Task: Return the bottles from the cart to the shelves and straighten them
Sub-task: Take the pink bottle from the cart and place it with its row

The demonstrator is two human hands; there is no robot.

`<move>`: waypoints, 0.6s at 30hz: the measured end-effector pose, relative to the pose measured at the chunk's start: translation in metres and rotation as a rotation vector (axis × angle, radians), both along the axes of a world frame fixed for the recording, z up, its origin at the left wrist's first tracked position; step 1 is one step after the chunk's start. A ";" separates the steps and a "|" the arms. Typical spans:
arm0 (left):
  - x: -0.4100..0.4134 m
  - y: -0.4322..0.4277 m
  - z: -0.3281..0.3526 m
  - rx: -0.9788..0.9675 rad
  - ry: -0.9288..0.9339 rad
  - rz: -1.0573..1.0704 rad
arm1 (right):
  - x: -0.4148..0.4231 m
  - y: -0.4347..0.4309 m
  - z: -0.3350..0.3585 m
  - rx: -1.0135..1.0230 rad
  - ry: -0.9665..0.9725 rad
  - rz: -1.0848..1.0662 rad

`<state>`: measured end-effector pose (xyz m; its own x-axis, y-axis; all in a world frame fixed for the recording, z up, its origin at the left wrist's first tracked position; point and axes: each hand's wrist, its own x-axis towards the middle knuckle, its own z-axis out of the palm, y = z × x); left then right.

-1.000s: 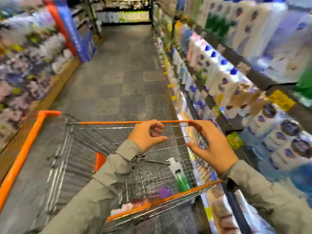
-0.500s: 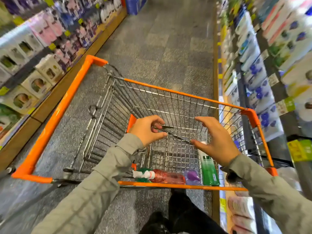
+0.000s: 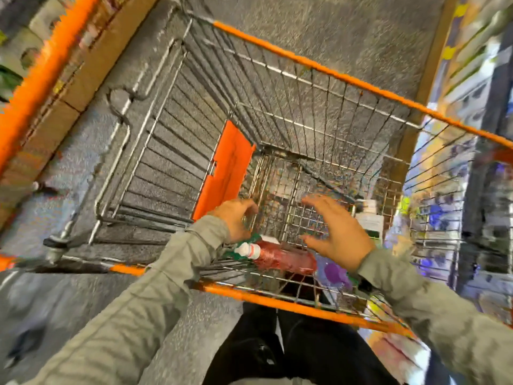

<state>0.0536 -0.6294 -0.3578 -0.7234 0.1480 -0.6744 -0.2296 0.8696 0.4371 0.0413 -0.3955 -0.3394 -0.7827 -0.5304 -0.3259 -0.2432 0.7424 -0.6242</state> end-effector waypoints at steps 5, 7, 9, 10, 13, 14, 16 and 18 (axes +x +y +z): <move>0.004 -0.010 -0.036 -0.158 -0.120 -0.083 | 0.001 -0.020 -0.044 0.066 -0.106 0.090; 0.004 -0.009 -0.048 -0.181 -0.177 -0.129 | 0.003 -0.029 -0.059 0.118 -0.167 0.173; 0.002 -0.007 -0.059 -0.193 -0.259 -0.183 | 0.003 -0.037 -0.073 0.158 -0.205 0.234; 0.001 -0.005 -0.065 -0.196 -0.303 -0.212 | 0.004 -0.041 -0.081 0.167 -0.219 0.255; -0.003 -0.003 -0.075 -0.206 -0.354 -0.261 | 0.011 -0.052 -0.103 0.175 -0.261 0.325; -0.005 -0.003 -0.078 -0.221 -0.350 -0.270 | 0.013 -0.055 -0.109 0.193 -0.263 0.348; -0.010 -0.004 -0.084 -0.263 -0.343 -0.282 | 0.018 -0.059 -0.121 0.233 -0.266 0.385; -0.015 -0.007 -0.091 -0.323 -0.338 -0.318 | 0.022 -0.060 -0.134 0.232 -0.283 0.403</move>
<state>0.0384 -0.6362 -0.4492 -0.4126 0.0705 -0.9082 -0.0156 0.9963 0.0844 0.0629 -0.4559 -0.4730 -0.3964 -0.6592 -0.6390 -0.3834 0.7513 -0.5372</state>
